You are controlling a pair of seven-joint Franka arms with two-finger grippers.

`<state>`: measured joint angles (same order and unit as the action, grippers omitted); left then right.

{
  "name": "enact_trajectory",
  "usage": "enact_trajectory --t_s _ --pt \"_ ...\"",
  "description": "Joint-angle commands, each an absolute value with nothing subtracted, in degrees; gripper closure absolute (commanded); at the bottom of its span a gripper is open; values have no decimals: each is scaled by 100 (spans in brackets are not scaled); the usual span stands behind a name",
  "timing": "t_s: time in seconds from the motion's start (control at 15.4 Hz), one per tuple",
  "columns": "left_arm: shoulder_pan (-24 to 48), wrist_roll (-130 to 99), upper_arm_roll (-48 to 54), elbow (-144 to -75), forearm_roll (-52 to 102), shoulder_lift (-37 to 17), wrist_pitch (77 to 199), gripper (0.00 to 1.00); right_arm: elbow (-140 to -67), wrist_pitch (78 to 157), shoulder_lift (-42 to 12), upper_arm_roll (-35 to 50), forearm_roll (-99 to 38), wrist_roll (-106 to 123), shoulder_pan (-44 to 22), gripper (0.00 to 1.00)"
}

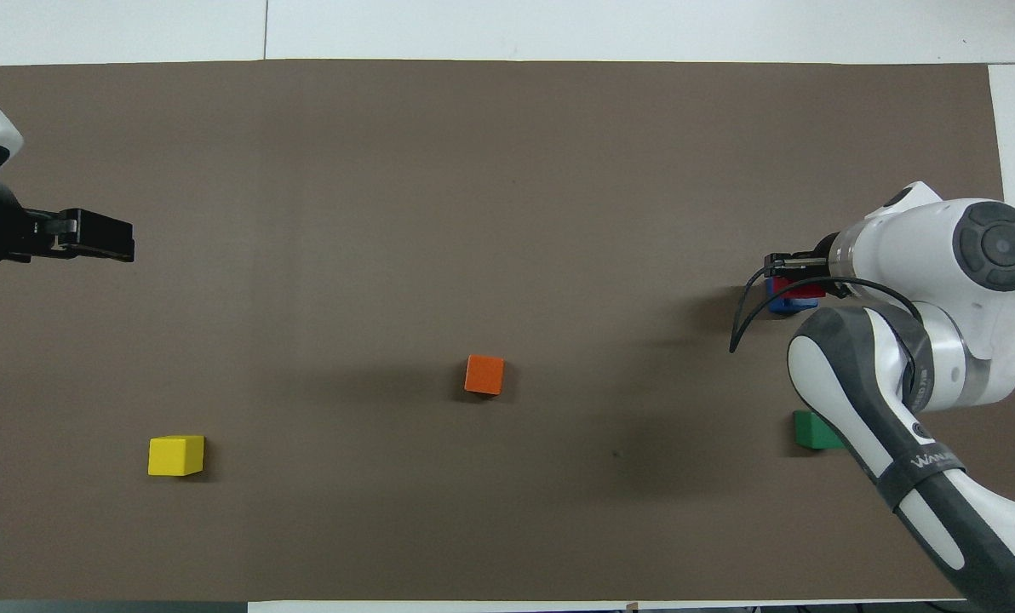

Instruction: Transfer red block to right arm and stack on blue block

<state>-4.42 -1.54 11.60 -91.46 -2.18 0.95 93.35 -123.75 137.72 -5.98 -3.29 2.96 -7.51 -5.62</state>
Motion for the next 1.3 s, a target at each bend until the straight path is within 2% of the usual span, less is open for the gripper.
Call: enact_trajectory --t_s 0.0,0.26,0.72,1.24 --pt "-352 167 1028 -8947 -193 -35 9123 0 -12463 13913 -536 -299 439 -713 -449 100" --pt "-220 150 1020 -8921 -167 35 8833 0 -12480 14132 -650 -290 439 -439 -167 100" --pt "-158 53 861 -8991 -132 246 8737 0 -12489 13738 -686 -264 132 -264 -185 100" --pt "-167 70 782 -9237 -132 360 8947 0 -12498 13790 -686 -272 -615 457 -158 100"
